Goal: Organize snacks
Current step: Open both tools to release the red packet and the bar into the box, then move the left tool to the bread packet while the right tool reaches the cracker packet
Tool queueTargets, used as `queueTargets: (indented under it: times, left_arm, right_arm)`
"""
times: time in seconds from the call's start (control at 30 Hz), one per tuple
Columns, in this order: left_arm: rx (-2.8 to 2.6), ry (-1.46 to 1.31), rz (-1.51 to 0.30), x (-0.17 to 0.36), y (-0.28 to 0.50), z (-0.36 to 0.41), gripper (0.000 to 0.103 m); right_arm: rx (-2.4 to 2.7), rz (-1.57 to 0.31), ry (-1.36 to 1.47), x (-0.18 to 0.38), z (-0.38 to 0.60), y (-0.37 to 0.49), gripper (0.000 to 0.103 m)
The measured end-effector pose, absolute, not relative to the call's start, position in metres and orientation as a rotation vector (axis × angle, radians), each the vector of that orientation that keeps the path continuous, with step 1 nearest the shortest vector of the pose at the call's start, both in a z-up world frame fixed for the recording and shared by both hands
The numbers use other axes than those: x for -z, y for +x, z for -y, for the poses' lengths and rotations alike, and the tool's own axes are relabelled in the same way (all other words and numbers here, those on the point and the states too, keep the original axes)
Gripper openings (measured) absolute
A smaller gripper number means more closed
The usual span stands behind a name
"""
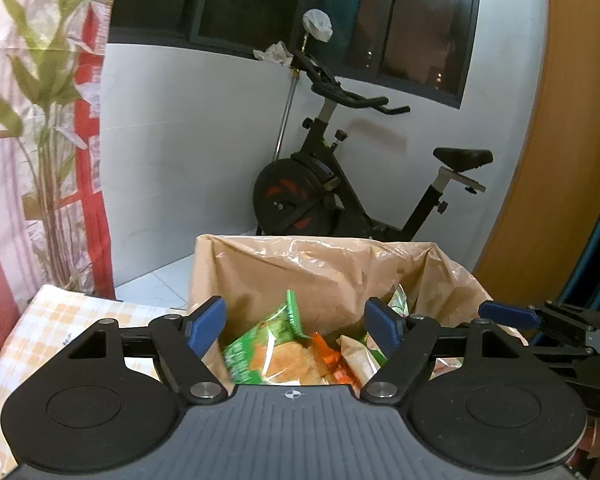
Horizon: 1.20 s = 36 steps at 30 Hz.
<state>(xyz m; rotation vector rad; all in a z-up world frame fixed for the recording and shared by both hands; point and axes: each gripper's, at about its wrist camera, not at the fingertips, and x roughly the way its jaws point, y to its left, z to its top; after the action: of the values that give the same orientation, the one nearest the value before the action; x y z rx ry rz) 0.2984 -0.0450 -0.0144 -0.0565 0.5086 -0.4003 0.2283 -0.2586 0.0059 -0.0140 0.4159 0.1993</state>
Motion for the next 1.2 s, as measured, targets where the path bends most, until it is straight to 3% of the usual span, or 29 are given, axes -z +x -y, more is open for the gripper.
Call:
queueTargets:
  times: [0.67, 1.2]
  left_arm:
    - [0.28, -0.1, -0.473, 0.039, 0.226, -0.02, 0.079]
    - [0.208, -0.104, -0.582, 0.103, 0.204, -0.029, 0.078]
  right_arm:
    - [-0.211, -0.409, -0.035, 0.02, 0.237, 0.163, 0.052]
    - [-0.21, -0.542, -0.025, 0.07, 0.238, 0.141, 0.052]
